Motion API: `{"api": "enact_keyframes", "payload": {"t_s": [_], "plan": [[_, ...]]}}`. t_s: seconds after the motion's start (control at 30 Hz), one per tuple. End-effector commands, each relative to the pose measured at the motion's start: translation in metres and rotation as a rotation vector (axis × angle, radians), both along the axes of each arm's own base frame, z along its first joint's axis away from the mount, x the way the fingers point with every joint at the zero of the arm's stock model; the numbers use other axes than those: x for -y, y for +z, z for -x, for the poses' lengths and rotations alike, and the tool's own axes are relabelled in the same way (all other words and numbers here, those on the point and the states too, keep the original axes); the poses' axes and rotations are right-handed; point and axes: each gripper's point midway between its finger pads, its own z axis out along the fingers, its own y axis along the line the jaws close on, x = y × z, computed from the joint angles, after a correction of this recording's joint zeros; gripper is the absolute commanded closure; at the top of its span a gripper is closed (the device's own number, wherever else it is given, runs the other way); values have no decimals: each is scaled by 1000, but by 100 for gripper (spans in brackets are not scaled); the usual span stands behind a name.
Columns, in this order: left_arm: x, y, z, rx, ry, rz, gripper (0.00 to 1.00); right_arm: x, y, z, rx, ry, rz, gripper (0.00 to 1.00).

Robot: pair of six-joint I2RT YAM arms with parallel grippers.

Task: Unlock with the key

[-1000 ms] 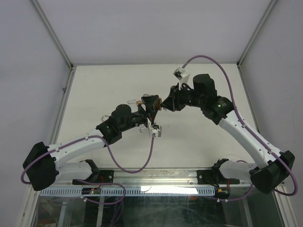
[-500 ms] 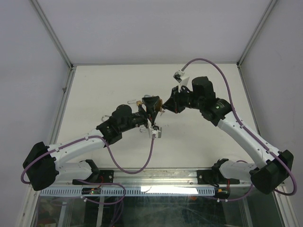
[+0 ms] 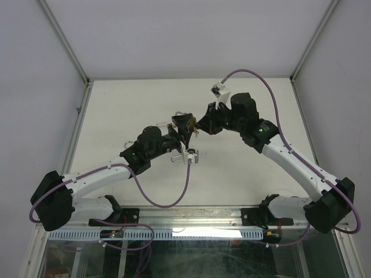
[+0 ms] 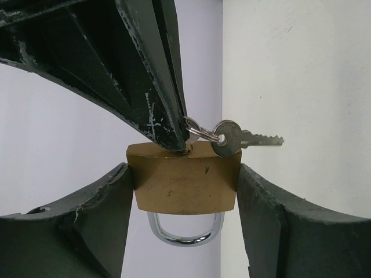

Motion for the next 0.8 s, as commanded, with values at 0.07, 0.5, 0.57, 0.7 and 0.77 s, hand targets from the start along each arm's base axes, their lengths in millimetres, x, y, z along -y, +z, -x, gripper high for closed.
{"api": "enact_keyframes", "payload": {"t_s": [0.07, 0.5, 0.57, 0.7, 0.77], "plan": [[17, 108, 28, 239, -154, 295, 100, -41, 39, -6, 9, 29, -192, 100], [-1, 104, 17, 294, -39, 277, 100, -37, 29, 4, -373, -34, -384, 100], [-1, 106, 17, 310, -38, 276, 100, -36, 26, 4, -423, -58, -408, 100], [1, 105, 18, 323, -45, 274, 100, -31, 25, -2, -473, -91, -436, 100], [1, 104, 17, 320, -44, 271, 100, -32, 28, 0, -463, -67, -433, 100]]}}
